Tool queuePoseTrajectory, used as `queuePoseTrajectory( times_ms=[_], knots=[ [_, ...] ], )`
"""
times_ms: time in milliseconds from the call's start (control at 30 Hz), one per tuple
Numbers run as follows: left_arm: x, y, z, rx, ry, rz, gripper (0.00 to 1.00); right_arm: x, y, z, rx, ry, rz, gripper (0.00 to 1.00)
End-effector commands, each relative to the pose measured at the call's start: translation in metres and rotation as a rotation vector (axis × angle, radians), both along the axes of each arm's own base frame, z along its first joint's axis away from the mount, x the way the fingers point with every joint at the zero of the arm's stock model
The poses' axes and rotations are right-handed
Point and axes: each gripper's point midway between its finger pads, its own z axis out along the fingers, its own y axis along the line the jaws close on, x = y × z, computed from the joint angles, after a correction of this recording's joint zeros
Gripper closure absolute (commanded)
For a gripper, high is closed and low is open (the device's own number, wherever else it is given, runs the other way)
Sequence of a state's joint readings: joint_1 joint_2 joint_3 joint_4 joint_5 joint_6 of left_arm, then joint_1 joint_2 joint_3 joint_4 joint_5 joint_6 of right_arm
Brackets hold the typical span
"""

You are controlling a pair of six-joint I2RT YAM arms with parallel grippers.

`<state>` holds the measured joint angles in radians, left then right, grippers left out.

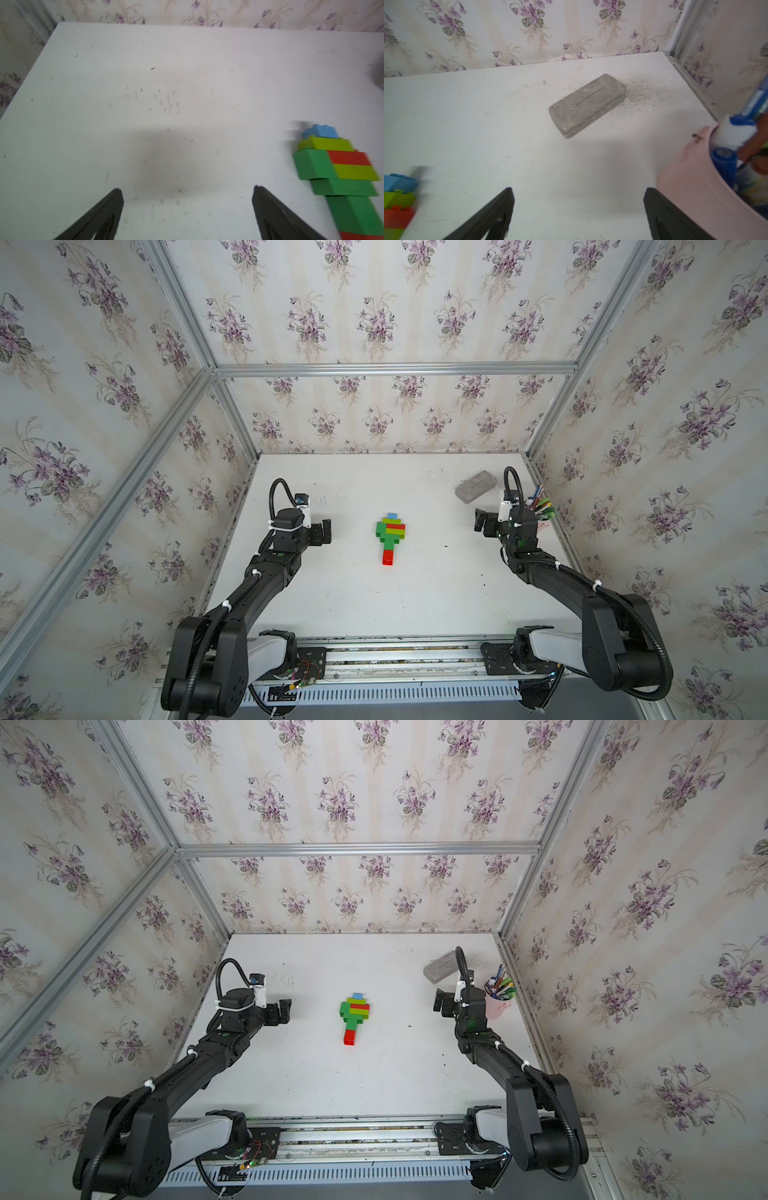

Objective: Assemble a spoon with lego
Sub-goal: Reset both arms

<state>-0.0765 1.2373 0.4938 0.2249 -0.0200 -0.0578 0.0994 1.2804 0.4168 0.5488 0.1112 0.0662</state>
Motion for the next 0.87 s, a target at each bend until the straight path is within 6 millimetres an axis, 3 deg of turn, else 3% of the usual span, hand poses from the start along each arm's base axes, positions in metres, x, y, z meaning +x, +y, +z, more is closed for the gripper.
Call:
queuePoseTrajectory(
  times_ms=[0,67,100,133,167,333,833],
  knots=[
    [0.029,0.016,0.018,0.058,-0.22,0.064,0.01,0.004,-0.032,0.034,-0.043,-0.253,-0.156,0.0],
    [0.038,0.009,0.013,0.062,-0.201,0.019,0.01,0.002,-0.037,0.019,-0.032,-0.236,-0.174,0.0],
    [0.042,0.01,-0.004,0.063,-0.156,0.021,0.01,0.0,-0.037,0.015,-0.029,-0.241,-0.173,0.0],
    [0.047,0.007,-0.007,0.071,-0.187,0.003,0.01,-0.003,-0.035,0.011,-0.032,-0.256,-0.157,0.0],
    [0.041,0.002,-0.01,0.066,-0.186,-0.027,0.01,-0.006,-0.033,0.01,-0.028,-0.275,-0.146,0.0],
    [0.039,0.004,-0.013,0.068,-0.186,-0.011,0.01,-0.002,-0.026,-0.001,-0.033,-0.26,-0.105,0.0],
    [0.04,-0.001,-0.012,0.076,-0.187,-0.033,0.01,-0.002,-0.026,0.001,-0.03,-0.269,-0.101,0.0]
  ],
)
